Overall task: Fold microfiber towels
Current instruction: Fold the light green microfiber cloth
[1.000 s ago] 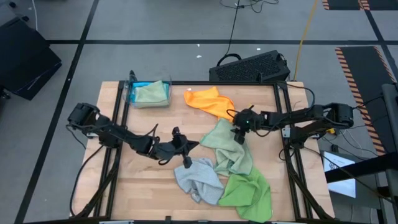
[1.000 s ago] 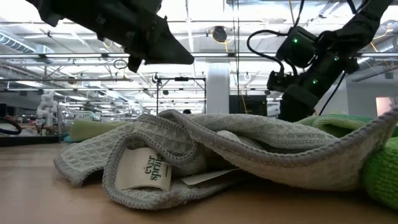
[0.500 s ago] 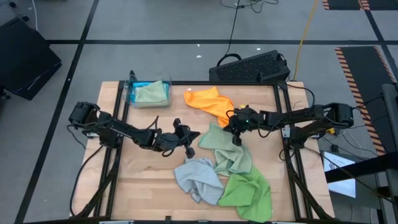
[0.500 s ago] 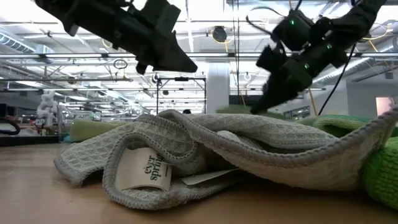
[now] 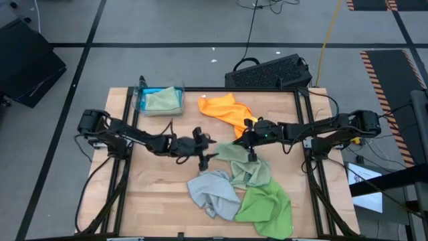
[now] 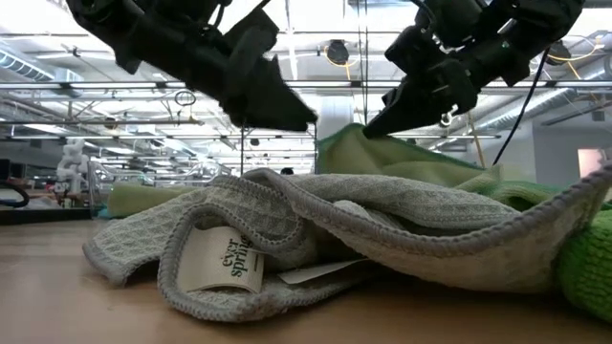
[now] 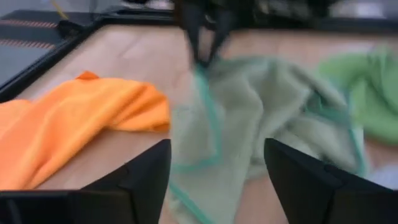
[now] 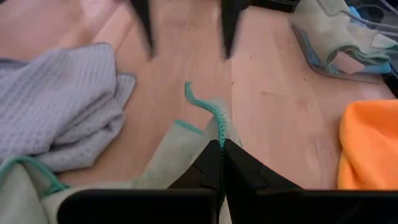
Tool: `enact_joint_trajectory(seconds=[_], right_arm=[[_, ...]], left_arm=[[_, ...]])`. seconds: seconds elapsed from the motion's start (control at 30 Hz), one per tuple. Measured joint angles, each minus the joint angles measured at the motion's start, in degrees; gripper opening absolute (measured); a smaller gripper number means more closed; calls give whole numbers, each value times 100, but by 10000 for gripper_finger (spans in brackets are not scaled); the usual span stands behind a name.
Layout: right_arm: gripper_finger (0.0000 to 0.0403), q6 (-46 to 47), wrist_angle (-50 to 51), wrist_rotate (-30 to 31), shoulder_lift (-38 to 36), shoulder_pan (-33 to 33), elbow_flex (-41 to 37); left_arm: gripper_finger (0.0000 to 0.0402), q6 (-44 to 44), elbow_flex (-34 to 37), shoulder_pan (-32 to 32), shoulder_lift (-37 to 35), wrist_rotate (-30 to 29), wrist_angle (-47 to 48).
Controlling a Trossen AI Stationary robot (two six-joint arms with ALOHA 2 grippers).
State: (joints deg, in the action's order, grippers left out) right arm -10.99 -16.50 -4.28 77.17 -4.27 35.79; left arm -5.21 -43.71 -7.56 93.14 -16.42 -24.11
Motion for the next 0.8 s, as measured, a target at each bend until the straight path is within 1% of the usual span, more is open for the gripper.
enact_joint_trajectory(seconds=[0.03, 0.07, 0.17, 0.27, 0.33, 0.43, 0.53, 0.63, 0.67, 0.73, 0.8], right_arm=[[1, 26, -6, 0, 0, 0, 0], [1, 49, -25, 0, 0, 0, 0], [1, 100, -76, 0, 0, 0, 2], [1, 235, -109, 9, 0, 0, 7], [1, 317, -164, 17, 0, 0, 7], [0, 410, -165, 21, 0, 0, 7], [0, 504, -107, 136, 0, 4, 4], [0, 582, -124, 143, 0, 4, 4], [1, 584, -124, 145, 0, 8, 4], [9, 611, -100, 180, 0, 35, 4], [24, 715, -1, 395, -72, 92, 4]], left_arm=[[266, 164, 7, -62, 88, -106, -29], [267, 324, 5, -110, 225, -275, -254], [268, 643, -19, -179, 551, -870, -727], [264, 714, -75, -176, 832, -980, -1107], [248, 741, -83, -142, 967, -1013, -1266], [198, 771, -85, -117, 1086, -1289, -1319], [121, 801, -98, -112, 1125, -1384, -1494], [35, 937, -96, -119, 1052, -1292, -1690], [18, 971, -100, -119, 1030, -1253, -1768], [12, 1054, -96, -116, 966, -1244, -1762], [13, 1172, -96, -115, 920, -1260, -1779]])
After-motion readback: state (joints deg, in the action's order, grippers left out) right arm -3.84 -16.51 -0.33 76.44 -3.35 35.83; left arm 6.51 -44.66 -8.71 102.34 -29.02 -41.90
